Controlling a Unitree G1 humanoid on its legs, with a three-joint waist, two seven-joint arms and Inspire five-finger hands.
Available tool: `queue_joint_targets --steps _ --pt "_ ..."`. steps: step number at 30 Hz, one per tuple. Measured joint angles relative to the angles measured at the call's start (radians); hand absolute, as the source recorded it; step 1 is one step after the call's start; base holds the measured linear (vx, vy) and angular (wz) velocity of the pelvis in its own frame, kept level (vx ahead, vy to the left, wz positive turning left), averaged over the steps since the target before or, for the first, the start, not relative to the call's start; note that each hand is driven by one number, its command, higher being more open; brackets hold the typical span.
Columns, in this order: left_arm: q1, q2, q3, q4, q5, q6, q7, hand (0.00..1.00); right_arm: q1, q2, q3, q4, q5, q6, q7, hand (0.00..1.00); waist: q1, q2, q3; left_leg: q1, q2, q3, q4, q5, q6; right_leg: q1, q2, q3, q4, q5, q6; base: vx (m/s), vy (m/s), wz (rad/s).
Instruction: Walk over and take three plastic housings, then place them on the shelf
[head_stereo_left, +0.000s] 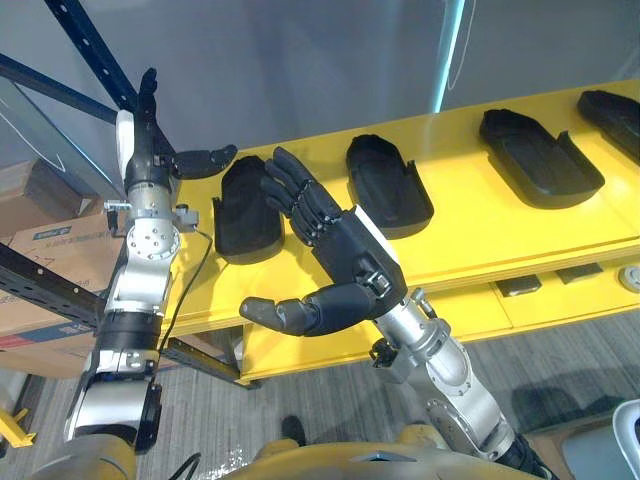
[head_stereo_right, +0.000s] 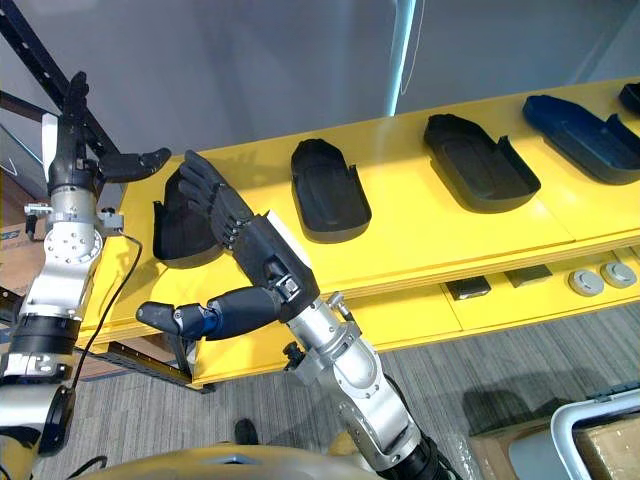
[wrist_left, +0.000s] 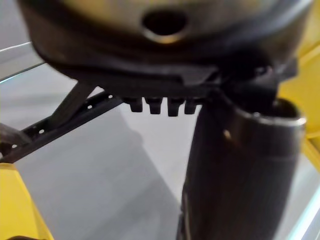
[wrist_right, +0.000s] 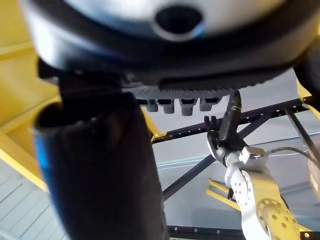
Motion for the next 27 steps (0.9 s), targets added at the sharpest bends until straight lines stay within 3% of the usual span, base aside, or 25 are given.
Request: queue_joint_targets --steps 3,6,9,11,13,19,27 --pt "0.1 -0.032 0.01 -0.171 -0.046 -0.029 0.017 1.0 0.023 0.001 -0.009 0.004 -0.031 -0.014 -0.029 1.0 0.004 -0.015 -0.018 0.0 -0.001 -0.009 0.0 0.001 -0.001 0.009 0.0 -0.007 -0.009 0.001 0.001 0.01 -0.004 0.09" --pt "0.252 -0.142 0.021 -0.397 -0.11 -0.119 0.025 1.0 0.068 0.003 -0.044 0.011 -0.091 -0.015 -0.066 1.0 0.009 -0.027 -0.046 0.001 -0.004 -0.021 0.0 0.001 -0.002 0.025 0.0 -0.019 -0.024 0.002 0.002 0.02 -0.001 0.11" --pt "0.42 -0.284 0.018 -0.583 -0.128 -0.199 0.023 1.0 0.098 0.009 -0.14 0.035 -0.177 -0.031 -0.121 1.0 0.018 -0.026 -0.059 0.011 -0.004 -0.029 -0.001 0.002 -0.003 0.046 0.005 -0.023 -0.041 0.006 0.003 0.0 -0.003 0.04" --pt "0.538 -0.375 0.006 -0.67 -0.227 -0.256 -0.003 1.0 0.116 0.036 -0.271 0.053 -0.231 -0.035 -0.187 1.0 0.024 -0.021 -0.065 0.013 0.001 -0.034 -0.001 0.002 -0.006 0.051 0.012 -0.025 -0.058 0.006 -0.003 -0.06 -0.015 0.02" --pt "0.626 -0.428 0.004 -0.716 -0.237 -0.282 -0.017 1.0 0.128 0.061 -0.367 0.056 -0.24 -0.039 -0.229 1.0 0.024 -0.019 -0.067 0.011 0.005 -0.039 -0.001 0.002 -0.009 0.053 0.016 -0.03 -0.069 0.006 -0.005 -0.07 -0.019 0.05" --pt "0.783 -0.449 -0.011 -0.73 -0.275 -0.302 -0.088 1.0 0.245 0.092 -0.6 0.055 -0.236 -0.056 -0.311 1.0 0.022 -0.039 -0.084 -0.002 0.006 -0.046 -0.001 0.008 -0.01 0.054 0.02 -0.037 -0.092 0.021 -0.007 0.0 -0.004 0.02" --pt "0.884 -0.492 -0.013 -0.729 -0.466 -0.305 -0.193 1.0 0.35 0.184 -0.674 0.038 -0.143 -0.095 -0.355 1.0 0.024 -0.085 -0.082 -0.001 0.014 -0.028 -0.001 0.001 -0.016 0.053 0.027 -0.025 -0.103 0.033 -0.001 0.01 -0.003 -0.06"
